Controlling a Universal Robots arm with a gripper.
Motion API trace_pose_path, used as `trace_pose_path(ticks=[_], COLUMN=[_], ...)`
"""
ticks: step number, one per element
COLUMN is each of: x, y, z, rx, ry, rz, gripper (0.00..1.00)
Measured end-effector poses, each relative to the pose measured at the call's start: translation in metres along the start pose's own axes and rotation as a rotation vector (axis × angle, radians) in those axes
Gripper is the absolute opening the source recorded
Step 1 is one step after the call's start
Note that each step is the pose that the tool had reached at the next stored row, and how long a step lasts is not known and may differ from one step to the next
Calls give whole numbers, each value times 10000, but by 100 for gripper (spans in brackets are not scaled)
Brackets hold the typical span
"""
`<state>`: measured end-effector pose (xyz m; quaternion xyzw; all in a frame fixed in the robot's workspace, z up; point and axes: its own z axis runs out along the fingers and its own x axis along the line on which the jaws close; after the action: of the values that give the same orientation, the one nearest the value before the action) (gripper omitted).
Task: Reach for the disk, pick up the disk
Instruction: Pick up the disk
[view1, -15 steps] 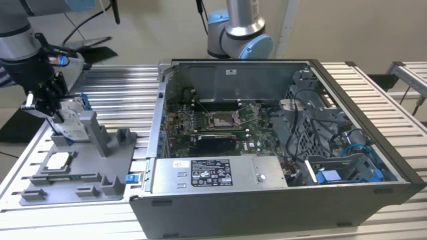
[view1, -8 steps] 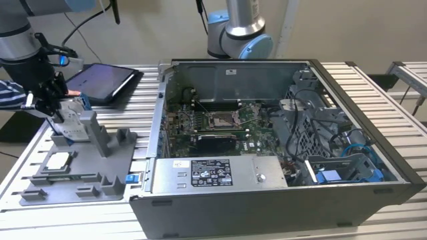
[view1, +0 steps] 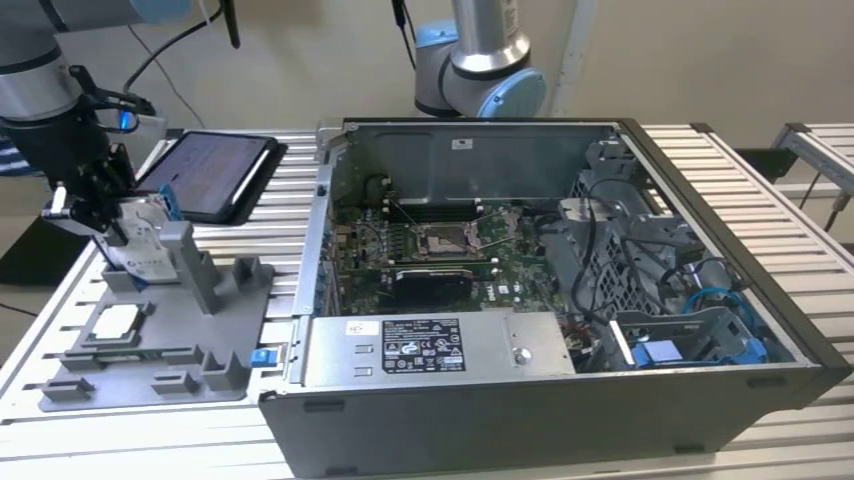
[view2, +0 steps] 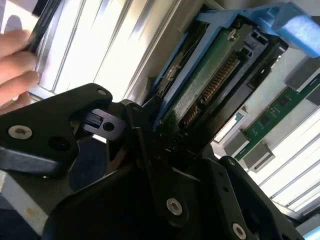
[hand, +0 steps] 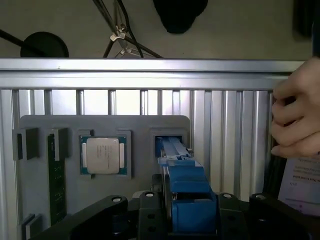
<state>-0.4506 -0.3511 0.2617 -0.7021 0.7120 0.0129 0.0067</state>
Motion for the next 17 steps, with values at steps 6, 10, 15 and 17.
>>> trace_pose_path(ticks=[6, 10, 15, 17], x=[-1, -3, -6, -7], y=[1, 1, 2, 2], z=[-47, -117, -221, -262], rx=[-1, -1, -1, -1], ry=[1, 0, 0, 0], rz=[1, 0, 0, 0], gripper=[0, 0, 0, 0])
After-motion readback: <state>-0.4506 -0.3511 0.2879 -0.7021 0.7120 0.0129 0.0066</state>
